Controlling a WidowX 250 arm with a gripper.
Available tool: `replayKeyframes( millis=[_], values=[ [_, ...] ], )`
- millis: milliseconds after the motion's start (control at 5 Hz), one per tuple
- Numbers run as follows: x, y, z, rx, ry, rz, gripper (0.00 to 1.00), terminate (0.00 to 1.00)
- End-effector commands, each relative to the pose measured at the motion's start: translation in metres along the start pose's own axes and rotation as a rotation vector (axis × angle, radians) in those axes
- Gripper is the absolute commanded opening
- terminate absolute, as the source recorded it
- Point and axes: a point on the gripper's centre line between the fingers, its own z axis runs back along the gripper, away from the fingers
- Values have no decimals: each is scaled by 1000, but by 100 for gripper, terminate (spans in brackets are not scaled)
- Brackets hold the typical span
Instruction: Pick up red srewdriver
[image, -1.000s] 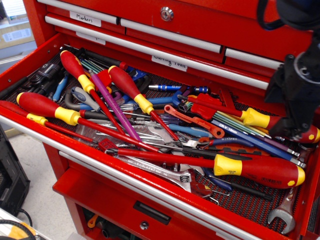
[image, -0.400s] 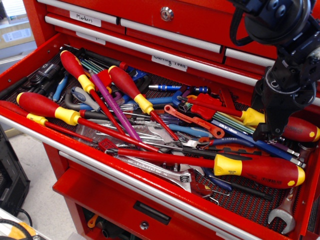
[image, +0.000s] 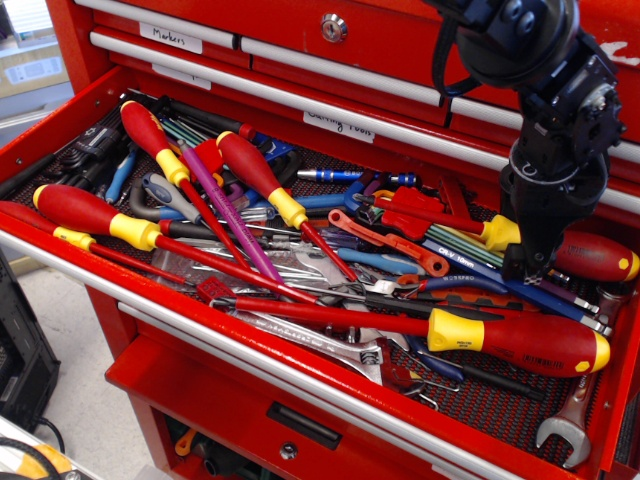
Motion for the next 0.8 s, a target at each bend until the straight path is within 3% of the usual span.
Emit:
replayKeyframes(
  millis=[0,200,400,600],
  values=[
    [2,1,0,-30,-46,55,0,0],
    [5,-8,11,-75,-19,103,0,0],
    [7,-12,21,-157,-21,130,0,0],
    [9,-22,64,-204,70,188,0,0]
  ],
)
